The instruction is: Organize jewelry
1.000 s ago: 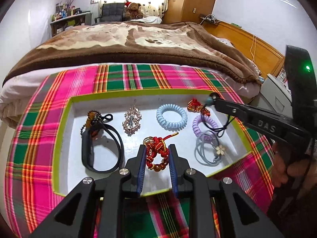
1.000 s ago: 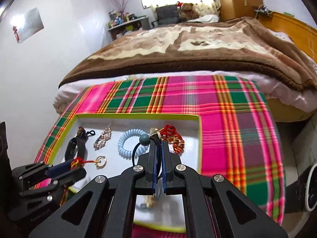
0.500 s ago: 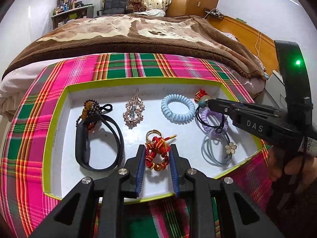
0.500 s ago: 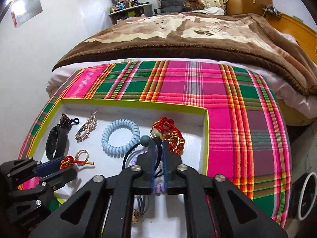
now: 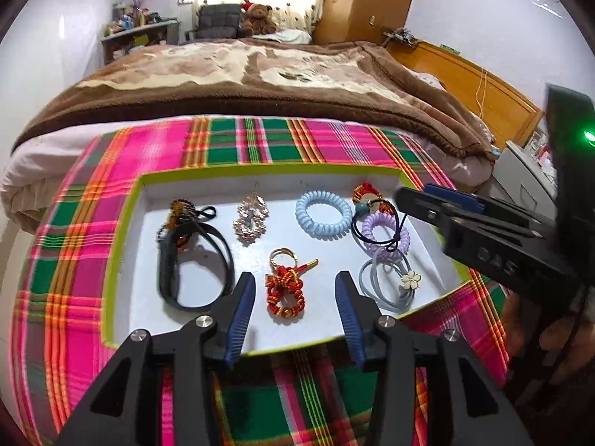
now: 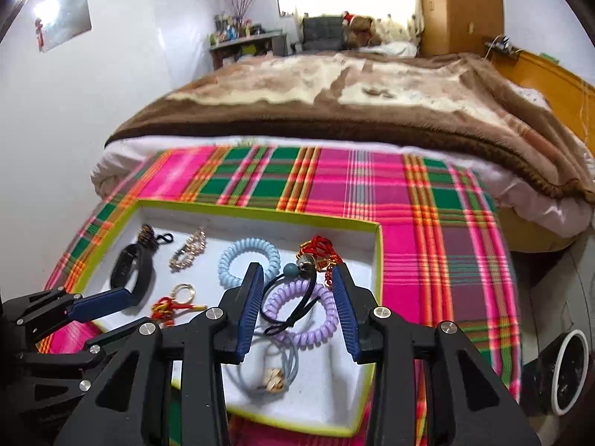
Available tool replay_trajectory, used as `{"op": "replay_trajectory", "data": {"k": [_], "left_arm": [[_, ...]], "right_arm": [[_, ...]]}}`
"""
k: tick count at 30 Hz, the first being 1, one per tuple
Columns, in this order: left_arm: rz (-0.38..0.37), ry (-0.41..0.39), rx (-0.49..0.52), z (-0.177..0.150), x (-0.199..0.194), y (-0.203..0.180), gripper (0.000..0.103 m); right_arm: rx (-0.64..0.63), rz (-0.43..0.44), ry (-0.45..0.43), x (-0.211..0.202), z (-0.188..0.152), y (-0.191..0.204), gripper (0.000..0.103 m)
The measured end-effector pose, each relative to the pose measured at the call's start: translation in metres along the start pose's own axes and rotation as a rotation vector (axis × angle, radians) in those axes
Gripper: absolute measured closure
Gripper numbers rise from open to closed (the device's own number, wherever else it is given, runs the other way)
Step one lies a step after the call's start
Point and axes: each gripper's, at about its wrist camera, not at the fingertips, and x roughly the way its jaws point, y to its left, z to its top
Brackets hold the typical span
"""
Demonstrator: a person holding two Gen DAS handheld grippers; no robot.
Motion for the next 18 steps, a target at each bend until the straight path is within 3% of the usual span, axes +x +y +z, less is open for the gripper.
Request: {"op": "replay_trajectory", "data": {"k": [9,18], "left_arm": [[0.128,-0.105,-0.007,-0.005,-0.04,-0.001,0.055],[0.193,-0.147,-0.007,-0.015,-0.06,-0.007,0.055]], "right_arm": [[0.026,-0.07,-0.117,-0.057,-0.024,0.02,0.064],[0.027,-0.075,-0.147,-0.082,-0.048,0.039,0.064]]}}
